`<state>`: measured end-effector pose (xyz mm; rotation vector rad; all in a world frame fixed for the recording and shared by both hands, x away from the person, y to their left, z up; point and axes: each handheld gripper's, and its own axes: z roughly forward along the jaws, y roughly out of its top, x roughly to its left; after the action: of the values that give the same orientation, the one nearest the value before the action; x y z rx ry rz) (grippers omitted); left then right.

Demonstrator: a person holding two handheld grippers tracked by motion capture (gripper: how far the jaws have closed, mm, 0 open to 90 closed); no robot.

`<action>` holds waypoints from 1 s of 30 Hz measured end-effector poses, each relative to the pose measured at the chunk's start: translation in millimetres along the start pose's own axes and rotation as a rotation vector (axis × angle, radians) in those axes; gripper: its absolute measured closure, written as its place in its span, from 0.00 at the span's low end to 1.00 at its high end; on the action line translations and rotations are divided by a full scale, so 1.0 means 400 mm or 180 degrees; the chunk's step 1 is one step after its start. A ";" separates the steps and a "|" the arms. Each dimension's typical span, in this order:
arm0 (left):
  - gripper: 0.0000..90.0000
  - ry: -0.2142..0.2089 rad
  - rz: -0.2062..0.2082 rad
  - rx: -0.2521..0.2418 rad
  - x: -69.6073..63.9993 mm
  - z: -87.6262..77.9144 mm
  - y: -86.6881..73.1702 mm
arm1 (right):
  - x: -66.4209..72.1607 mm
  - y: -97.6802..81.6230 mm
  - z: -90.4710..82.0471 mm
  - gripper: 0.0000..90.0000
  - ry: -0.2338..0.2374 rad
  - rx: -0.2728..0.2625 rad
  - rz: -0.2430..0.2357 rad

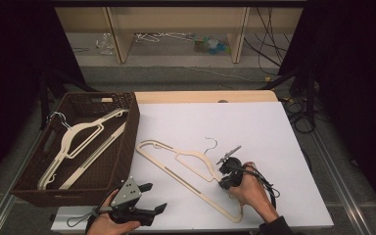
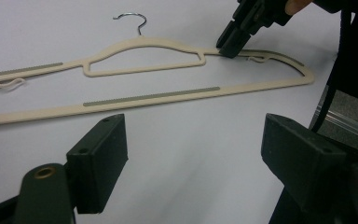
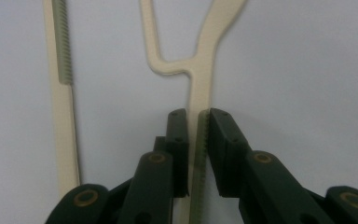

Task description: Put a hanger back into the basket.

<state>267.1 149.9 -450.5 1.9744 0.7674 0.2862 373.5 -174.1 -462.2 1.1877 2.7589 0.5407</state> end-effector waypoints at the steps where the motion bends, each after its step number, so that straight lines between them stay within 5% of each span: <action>1: 0.25 -0.0002 -0.0016 -0.0023 0.001 0.002 -0.001 | -0.004 -0.002 0.000 0.88 0.0018 -0.0026 0.0001; 14: 0.25 0.0075 -0.0008 -0.0014 0.030 0.043 0.032 | -0.024 -0.015 -0.035 0.89 0.0022 0.0006 -0.0284; 22: 0.26 0.0142 0.0033 0.0063 0.070 0.162 0.097 | -0.015 -0.028 -0.064 0.89 -0.0048 0.0020 -0.0424; 30: 0.26 0.0184 0.0171 0.0389 0.108 0.289 0.136 | -0.005 -0.046 -0.092 0.89 -0.0074 -0.0005 -0.0507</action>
<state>379.0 76.7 -468.0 2.1121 0.7854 0.3365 354.3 -197.7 -434.5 0.9560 2.8003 0.5085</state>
